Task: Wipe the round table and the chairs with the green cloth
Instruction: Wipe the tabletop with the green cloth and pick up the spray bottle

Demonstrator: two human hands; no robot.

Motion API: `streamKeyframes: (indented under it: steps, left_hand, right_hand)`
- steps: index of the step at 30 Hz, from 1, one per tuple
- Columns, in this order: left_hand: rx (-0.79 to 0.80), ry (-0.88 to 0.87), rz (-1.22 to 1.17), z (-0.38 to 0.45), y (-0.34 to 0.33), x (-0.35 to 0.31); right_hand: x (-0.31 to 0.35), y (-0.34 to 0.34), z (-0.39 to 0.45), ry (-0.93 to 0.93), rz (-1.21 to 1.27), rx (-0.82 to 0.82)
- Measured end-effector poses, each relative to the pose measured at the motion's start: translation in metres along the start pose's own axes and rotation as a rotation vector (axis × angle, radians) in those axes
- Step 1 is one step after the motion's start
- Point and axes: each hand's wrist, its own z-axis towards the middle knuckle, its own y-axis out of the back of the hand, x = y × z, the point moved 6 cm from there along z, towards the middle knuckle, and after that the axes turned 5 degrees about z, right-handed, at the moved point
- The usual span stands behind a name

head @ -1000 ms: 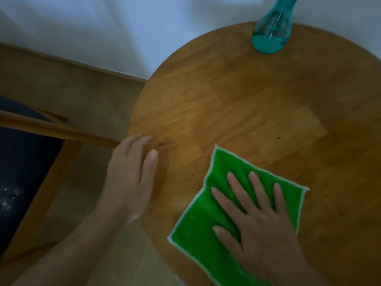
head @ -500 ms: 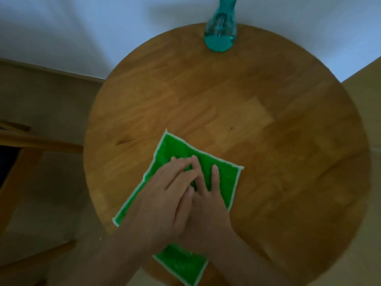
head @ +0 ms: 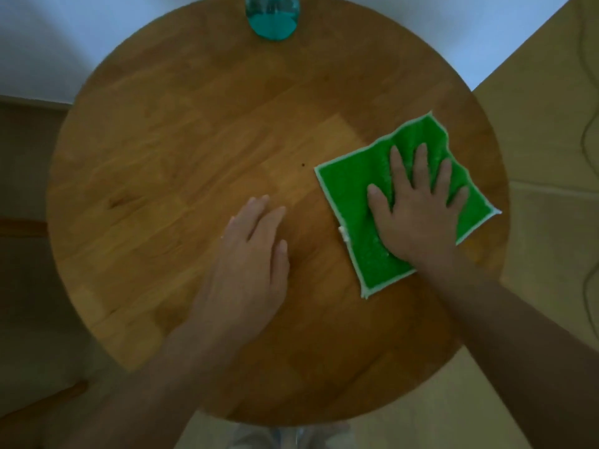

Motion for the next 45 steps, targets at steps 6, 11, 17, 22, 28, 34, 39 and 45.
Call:
streamKeyframes:
  steps: [6,11,17,22,28,34,39,45]
  left_hand:
    - [0.025,-0.027,-0.018,0.002,-0.002,-0.027]
    - [0.154,-0.154,-0.067,-0.004,-0.023,-0.055]
    - [0.247,-0.11,-0.088,-0.006,-0.033,-0.05]
    - [0.243,-0.082,-0.103,-0.009,-0.034,-0.048]
    - [0.238,-0.075,-0.086,-0.008,-0.027,-0.045]
    - [0.248,-0.033,-0.06,-0.005,-0.019,-0.027]
    - [0.212,0.038,0.055,-0.005,-0.012,0.001]
    - [0.205,0.249,0.204,0.011,0.015,0.049]
  right_hand:
    - [0.108,-0.048,-0.137,0.357,0.015,0.036]
    - [0.064,-0.043,-0.146,0.417,0.065,0.079]
    - [-0.076,0.0,-0.065,0.005,0.002,0.053]
    - [-0.026,-0.023,-0.121,-0.218,0.062,-0.049]
    - [0.083,-0.061,-0.191,0.235,0.115,0.075]
    - [-0.062,-0.005,-0.078,-0.022,0.055,-0.034]
    - [-0.08,0.012,-0.029,-0.283,0.115,-0.065]
    - [0.072,-0.04,-0.132,-0.025,0.052,-0.001]
